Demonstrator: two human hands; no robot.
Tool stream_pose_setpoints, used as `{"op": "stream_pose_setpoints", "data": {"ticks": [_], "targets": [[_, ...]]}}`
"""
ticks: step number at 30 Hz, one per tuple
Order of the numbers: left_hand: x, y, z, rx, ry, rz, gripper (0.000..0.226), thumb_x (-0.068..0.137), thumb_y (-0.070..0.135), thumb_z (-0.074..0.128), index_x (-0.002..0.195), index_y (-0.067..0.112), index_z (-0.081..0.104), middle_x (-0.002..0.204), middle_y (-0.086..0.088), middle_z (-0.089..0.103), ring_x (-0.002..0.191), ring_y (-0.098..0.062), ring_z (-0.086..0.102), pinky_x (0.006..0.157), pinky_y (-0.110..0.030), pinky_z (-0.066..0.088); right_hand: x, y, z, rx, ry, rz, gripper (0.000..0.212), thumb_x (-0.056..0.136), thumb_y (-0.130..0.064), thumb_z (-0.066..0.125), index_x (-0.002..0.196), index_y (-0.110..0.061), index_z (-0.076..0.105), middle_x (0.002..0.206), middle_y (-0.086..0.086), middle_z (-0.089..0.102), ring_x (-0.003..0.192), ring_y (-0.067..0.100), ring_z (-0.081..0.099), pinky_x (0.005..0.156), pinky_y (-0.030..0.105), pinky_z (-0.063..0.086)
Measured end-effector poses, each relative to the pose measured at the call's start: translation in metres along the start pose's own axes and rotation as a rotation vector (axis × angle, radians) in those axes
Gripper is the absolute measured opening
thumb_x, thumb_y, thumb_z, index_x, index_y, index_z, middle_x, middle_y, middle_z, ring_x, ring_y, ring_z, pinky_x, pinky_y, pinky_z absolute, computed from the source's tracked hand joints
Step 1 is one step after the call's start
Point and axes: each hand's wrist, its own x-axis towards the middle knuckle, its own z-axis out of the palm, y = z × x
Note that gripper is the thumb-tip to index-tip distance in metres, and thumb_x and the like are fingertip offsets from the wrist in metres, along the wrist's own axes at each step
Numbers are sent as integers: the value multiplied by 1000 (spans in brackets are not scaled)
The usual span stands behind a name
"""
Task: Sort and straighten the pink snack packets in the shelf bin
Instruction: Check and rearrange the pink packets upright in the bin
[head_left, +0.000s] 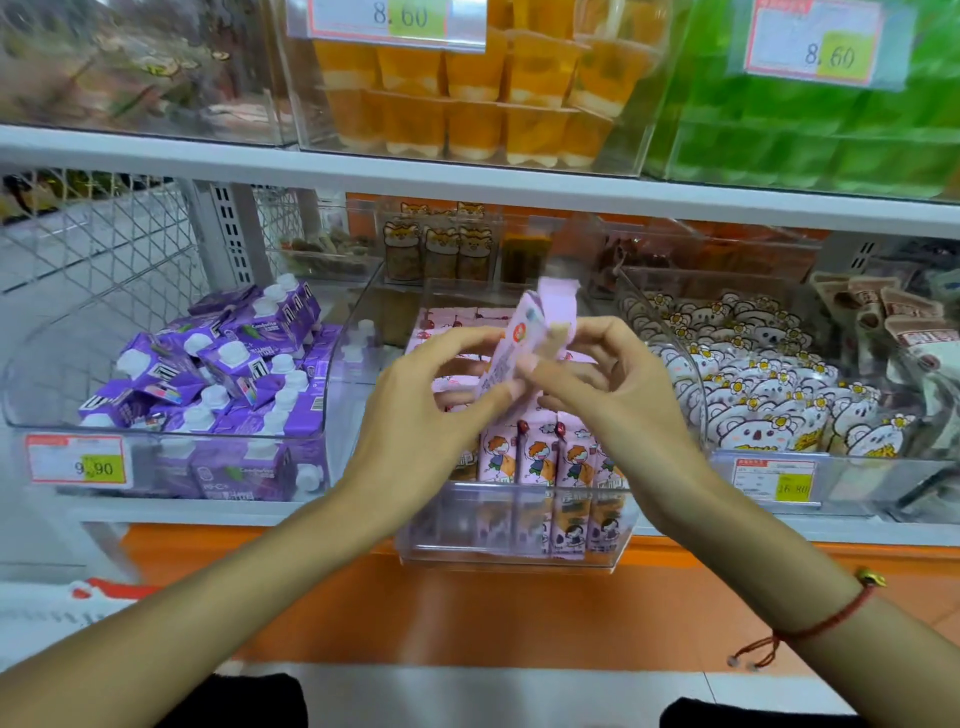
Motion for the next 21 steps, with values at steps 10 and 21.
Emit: {"op": "stream_pose_setpoints", "data": {"ticks": [10,21], "targets": [[2,21,-8,-303,-77,-501,30,76,45,70,92,21,77,78,4,75,58,-2,65,56,-16,53,3,-9,-4,-12,-33,157,23,87,-31,66,100,-13,65,64,-2,66,52,6,58,53,18,49],[6,16,-14,-194,-167,-439,38,79,39,70,116,27,67,100,10,74,88,-1,69,76,-16,54,5,-2,-12,-42,-169,107,40,89,-26,64,128,-29,55,96,8,72,82,12,68,77,22,56]]}}
